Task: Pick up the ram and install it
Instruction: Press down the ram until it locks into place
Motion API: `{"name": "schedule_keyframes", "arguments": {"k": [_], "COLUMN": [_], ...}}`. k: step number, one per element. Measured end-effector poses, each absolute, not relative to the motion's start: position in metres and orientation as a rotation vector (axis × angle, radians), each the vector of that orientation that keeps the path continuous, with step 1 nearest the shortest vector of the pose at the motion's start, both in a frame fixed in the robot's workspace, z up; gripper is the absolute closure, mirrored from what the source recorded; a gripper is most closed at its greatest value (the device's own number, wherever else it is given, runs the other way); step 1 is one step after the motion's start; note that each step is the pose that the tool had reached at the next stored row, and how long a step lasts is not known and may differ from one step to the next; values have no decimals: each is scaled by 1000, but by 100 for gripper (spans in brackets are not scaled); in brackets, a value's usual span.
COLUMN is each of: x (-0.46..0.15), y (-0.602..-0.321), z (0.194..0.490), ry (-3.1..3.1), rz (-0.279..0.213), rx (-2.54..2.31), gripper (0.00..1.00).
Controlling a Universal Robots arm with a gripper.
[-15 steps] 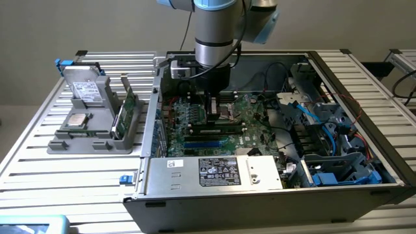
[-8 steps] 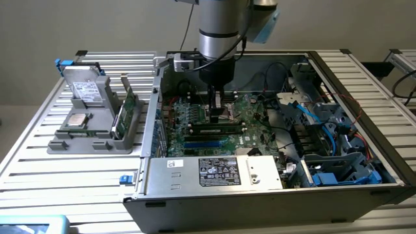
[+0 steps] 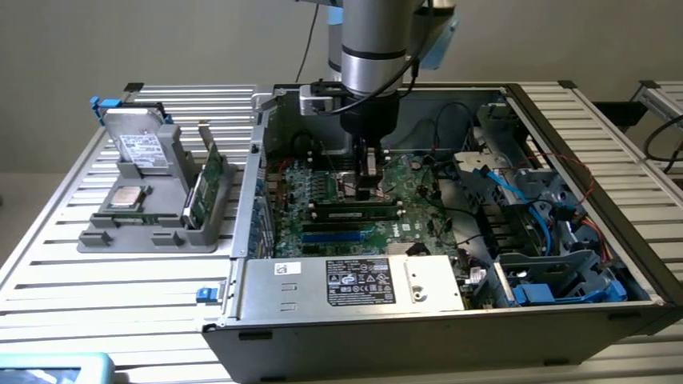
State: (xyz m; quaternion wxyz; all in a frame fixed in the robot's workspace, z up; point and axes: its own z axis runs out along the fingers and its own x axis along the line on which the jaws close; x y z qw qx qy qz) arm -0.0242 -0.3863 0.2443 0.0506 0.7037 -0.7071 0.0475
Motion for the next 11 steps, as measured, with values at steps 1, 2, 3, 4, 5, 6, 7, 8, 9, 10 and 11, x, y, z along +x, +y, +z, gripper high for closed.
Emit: {"name": "schedule_keyframes", "arguments": {"k": [1,2,3,4,5,6,7,8,9,10,11], "x": [-23,-22,-22,-22,-22,-22,-22,-22,-22,-22,-22], "y": [-386,-386,-386,-386,-386,-386,-386,-386,-386,-386,-386], "z": [244,244,244,244,244,244,244,244,244,244,244], "ry": [-2152,-2152,-2152,-2151,-2151,-2151,-2151,-2150,-2150,-2150,-2151], "rz": [145,144,143,142,142,141,141,140,140,140,140], "rx": [2142,2142,2141,2141,2141,2141,2141,2141,2140,2140,2139], "gripper": [89,89,89,89,89,89,89,89,89,89,89]}}
